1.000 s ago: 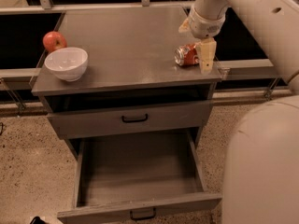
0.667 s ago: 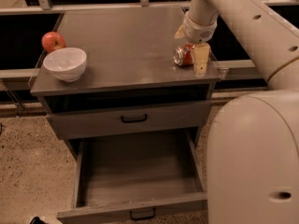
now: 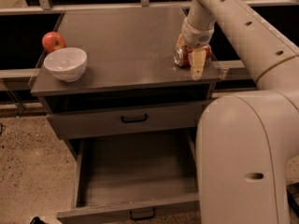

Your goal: Place coke can into middle drawer

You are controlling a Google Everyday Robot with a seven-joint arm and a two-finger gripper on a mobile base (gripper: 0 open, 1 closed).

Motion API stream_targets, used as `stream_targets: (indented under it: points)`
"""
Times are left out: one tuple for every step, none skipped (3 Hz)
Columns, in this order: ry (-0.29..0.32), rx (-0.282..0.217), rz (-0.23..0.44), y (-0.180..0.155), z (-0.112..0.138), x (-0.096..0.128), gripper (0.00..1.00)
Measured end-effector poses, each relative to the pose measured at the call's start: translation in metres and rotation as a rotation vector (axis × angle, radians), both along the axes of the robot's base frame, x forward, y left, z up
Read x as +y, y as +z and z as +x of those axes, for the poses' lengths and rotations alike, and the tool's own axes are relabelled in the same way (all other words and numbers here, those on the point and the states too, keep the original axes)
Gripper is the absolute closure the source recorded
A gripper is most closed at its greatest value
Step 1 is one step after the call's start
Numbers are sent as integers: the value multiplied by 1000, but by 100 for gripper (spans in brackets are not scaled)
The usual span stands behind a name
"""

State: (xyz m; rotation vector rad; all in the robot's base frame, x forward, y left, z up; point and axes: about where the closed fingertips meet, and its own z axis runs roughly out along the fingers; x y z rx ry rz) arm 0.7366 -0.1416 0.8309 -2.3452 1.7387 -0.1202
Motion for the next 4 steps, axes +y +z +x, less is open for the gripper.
stream_targets:
  points:
    - [9,0,13,7,-8,-2,53]
    - [57,1,103,25,-30,9,76]
    - [91,2,205,47,-63,16,98]
    - [82,47,291,55,-103,18,100]
